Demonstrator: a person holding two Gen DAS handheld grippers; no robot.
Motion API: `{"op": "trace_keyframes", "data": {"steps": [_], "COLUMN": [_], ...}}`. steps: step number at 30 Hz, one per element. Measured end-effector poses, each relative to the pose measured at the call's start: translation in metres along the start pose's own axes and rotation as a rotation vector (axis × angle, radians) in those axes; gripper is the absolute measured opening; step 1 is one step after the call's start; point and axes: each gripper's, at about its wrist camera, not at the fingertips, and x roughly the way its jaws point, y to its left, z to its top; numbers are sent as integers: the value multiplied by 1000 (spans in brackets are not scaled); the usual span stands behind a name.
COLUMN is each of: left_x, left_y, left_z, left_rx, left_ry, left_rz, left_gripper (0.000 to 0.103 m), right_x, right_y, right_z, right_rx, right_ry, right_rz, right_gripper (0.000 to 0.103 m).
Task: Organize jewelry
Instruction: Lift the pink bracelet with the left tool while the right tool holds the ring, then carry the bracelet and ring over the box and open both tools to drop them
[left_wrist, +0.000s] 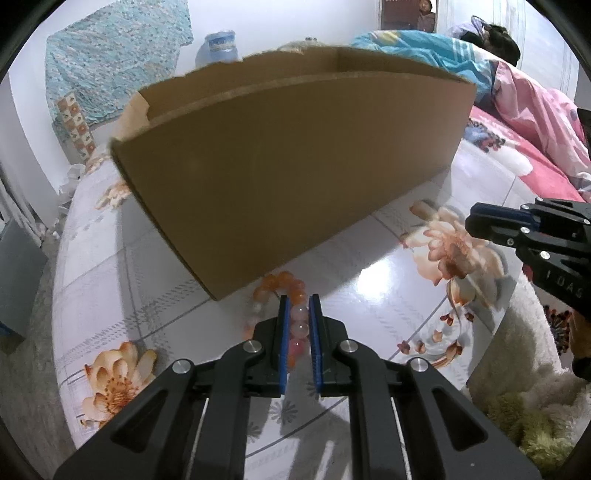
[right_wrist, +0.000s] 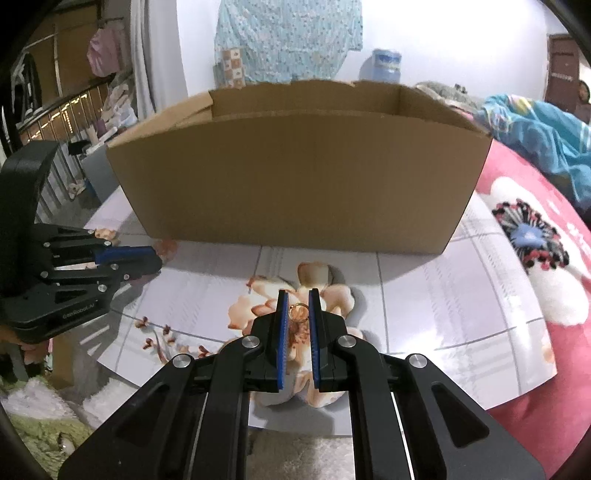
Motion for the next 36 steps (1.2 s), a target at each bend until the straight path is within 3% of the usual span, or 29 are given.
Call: {"op": "trace_keyframes", "data": {"steps": [5,11,20,23,28,36], "left_x": [-24,-63,-112,-111,-68,27], "left_y": [7,22,24,21,16,7], "left_z": [8,31,105,129,162,179], "left_rx": [-35,-126,-138,-125,-120,-136], "left_ry": [-50,-146,-325,-353,-279,-39], "left_rz": [-27,-168,-402,-410,-397,-363], "left_gripper": [9,9,9,9,9,10], "right_x": [-11,-30,-59,-51,-21,44], "right_y": [-2,-9,-34,-43,-57,-72], "right_z": [10,37,98,119,141,146], "right_rx": [19,57,75,62,60,39], "right_ry": [-43,-113,-250,-249,-181,3], "right_rz": [33,95,150,148,161,135], "right_gripper": [9,9,9,9,9,9]}}
